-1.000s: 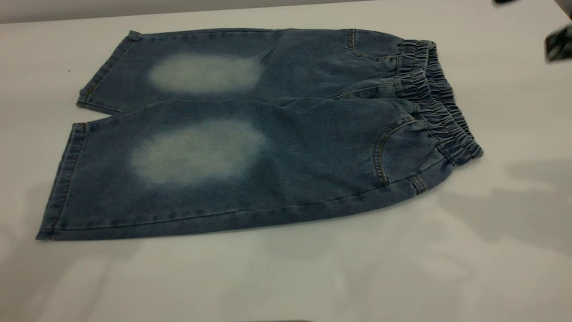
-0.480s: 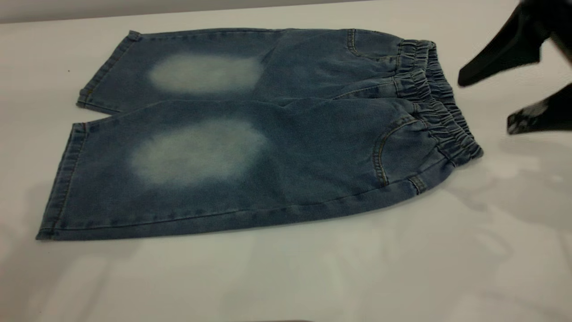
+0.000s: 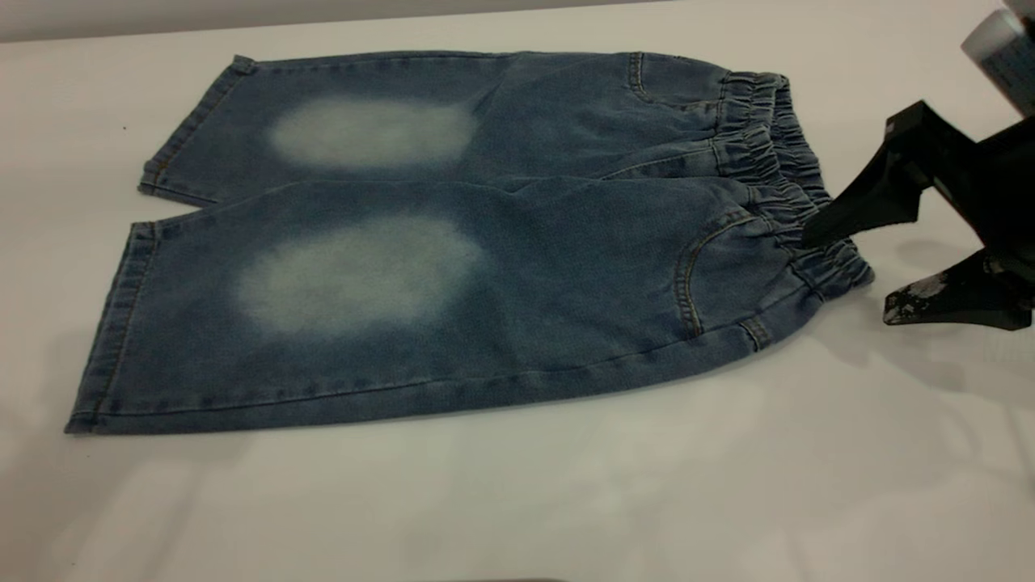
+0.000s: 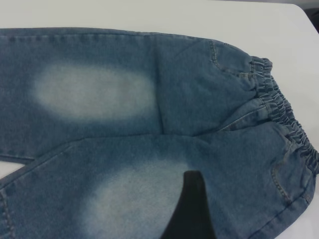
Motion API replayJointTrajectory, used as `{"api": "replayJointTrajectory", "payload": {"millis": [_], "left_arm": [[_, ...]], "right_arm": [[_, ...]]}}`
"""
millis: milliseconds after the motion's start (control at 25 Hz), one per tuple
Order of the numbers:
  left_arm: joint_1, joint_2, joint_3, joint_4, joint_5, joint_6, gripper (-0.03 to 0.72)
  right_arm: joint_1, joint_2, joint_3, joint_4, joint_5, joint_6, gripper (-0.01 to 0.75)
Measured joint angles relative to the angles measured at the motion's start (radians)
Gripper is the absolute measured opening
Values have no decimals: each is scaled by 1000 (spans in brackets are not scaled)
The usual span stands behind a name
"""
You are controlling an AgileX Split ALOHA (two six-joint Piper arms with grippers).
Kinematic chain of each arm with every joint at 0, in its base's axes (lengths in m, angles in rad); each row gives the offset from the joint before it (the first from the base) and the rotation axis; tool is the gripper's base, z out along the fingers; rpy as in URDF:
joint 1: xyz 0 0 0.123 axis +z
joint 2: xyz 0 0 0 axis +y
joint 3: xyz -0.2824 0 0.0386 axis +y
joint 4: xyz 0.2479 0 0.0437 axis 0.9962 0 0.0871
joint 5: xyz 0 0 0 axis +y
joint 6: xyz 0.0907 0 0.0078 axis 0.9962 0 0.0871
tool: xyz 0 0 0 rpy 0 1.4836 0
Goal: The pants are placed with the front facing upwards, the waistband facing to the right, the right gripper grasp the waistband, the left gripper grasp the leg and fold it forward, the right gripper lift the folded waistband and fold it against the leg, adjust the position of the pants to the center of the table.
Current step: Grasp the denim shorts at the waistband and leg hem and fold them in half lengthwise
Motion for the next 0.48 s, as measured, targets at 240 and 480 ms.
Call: {"api": "replayJointTrajectory", "payload": {"millis": [240, 480], "left_arm": [[0, 0, 0, 0, -6, 0, 569], [0, 0, 0, -1, -7, 0, 569]], "right_arm": [[0, 63, -46, 23, -2, -43, 594], [0, 92, -89, 27, -20, -67, 592]]}}
